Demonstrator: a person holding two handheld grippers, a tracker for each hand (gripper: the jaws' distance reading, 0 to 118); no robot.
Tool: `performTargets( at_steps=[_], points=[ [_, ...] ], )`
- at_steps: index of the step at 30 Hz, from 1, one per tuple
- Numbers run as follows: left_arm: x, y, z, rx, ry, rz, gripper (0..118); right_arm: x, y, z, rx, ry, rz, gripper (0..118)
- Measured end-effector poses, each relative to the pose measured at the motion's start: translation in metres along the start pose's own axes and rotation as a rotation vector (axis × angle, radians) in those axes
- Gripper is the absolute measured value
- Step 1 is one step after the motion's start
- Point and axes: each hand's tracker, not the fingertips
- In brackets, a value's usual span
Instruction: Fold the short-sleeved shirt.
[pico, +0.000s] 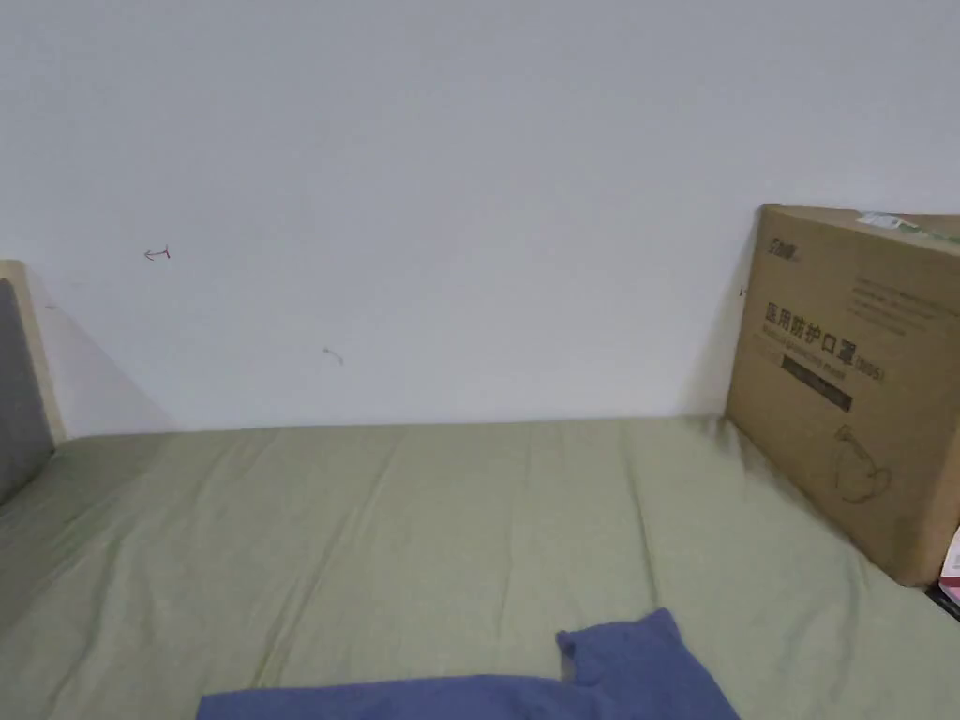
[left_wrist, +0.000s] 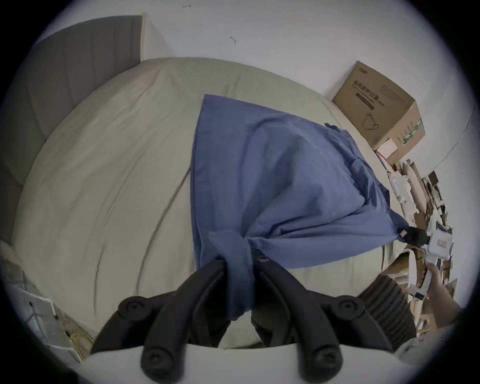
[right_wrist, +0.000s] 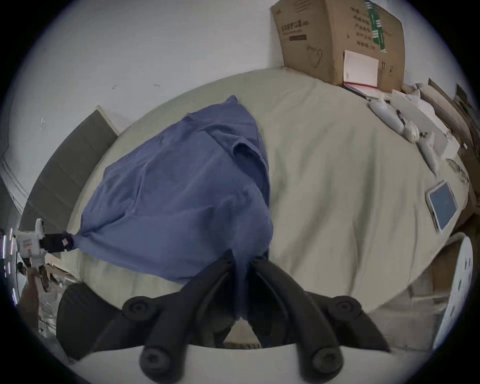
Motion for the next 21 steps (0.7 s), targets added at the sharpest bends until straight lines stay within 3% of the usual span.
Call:
performTargets(
  at_steps=[5,6,7,8,9,10,11,12,15,17,21],
  points=[
    [-0.002,-0.006,0.001,-0.031,0.007,-0.029,11,-0.009,-0.01,0.002,-0.013,-0.027,0.071,5],
    [-0.001,-0.007,0.001,-0.032,0.008,-0.025,14,-0.012,-0.007,0.002,-0.006,-0.036,0.072,6],
    [-0.001,-0.006,0.002,-0.027,0.005,-0.018,26,-0.015,-0.004,0.002,0.0,-0.045,0.075,8],
    [-0.001,-0.006,0.003,-0.02,0.006,-0.012,46,-0.018,-0.002,0.004,0.013,-0.057,0.082,17],
    [-0.001,-0.004,0.004,-0.009,0.016,-0.003,84,-0.021,0.002,0.006,0.044,-0.082,0.083,50],
    [-0.002,-0.003,0.006,0.004,0.03,0.011,97,-0.023,0.006,0.009,0.057,-0.092,0.072,83],
    [-0.001,-0.002,0.01,0.027,0.046,0.026,97,-0.024,0.01,0.011,0.065,-0.1,0.052,102],
    [0.001,0.001,0.018,0.07,0.031,0.042,96,-0.024,0.015,0.014,0.066,-0.11,0.027,107],
    [0.008,0.015,0.044,0.177,-0.045,0.102,96,-0.039,0.031,0.038,0.168,-0.1,0.011,107],
    [0.023,0.029,0.064,0.278,-0.026,0.062,96,-0.056,0.046,0.057,0.248,-0.12,0.047,107],
    [0.069,0.065,0.102,0.522,0.014,-0.062,98,-0.103,0.084,0.086,0.449,-0.058,0.136,107]
  ],
)
